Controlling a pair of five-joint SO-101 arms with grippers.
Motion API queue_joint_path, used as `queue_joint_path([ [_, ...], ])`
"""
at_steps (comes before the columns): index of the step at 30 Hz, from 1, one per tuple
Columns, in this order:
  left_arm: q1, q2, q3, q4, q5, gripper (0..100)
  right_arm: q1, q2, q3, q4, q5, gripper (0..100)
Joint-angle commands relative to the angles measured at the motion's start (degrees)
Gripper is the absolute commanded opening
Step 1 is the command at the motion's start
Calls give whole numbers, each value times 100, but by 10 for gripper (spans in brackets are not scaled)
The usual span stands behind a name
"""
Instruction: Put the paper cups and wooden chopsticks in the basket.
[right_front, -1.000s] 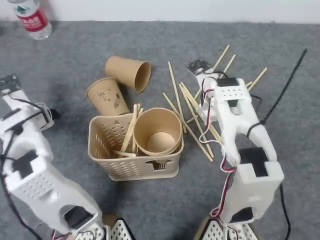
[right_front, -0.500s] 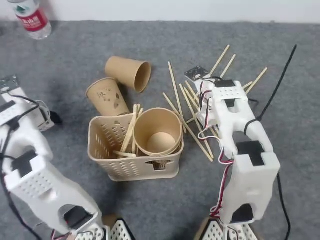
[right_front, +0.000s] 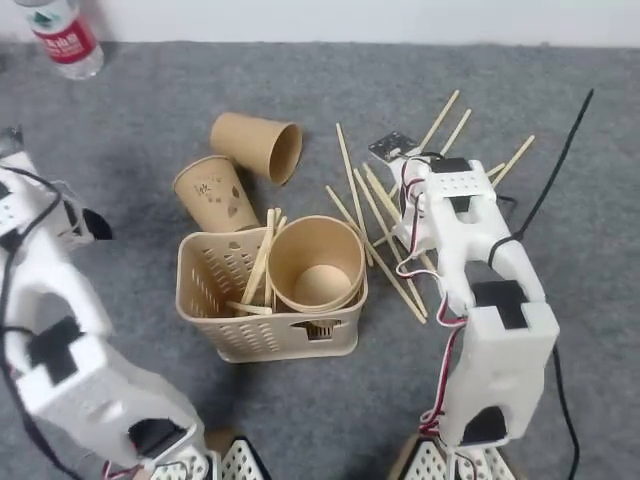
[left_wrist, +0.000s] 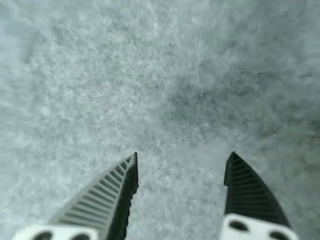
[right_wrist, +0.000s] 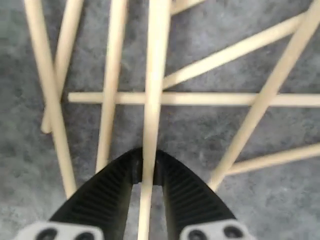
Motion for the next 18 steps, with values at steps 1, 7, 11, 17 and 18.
queue_joint_path([
  [1, 132, -1064, -215, 343, -18, 269, -40, -998, -185, 268, 70, 7],
  [7, 246, -2180, -215, 536, 18, 269, -22, -2422, -185, 716, 79, 7],
  [11, 167, -2673, -435, 571, 18, 269, -22, -3398, -211, 936, 79, 7],
  [17, -387, -3024, -875, 730, 440, 269, -171, -5007, -976, 1332, 44, 7],
  [18, -413, -3051, -875, 870, 484, 269, -295, -5244, -1143, 1341, 44, 7],
])
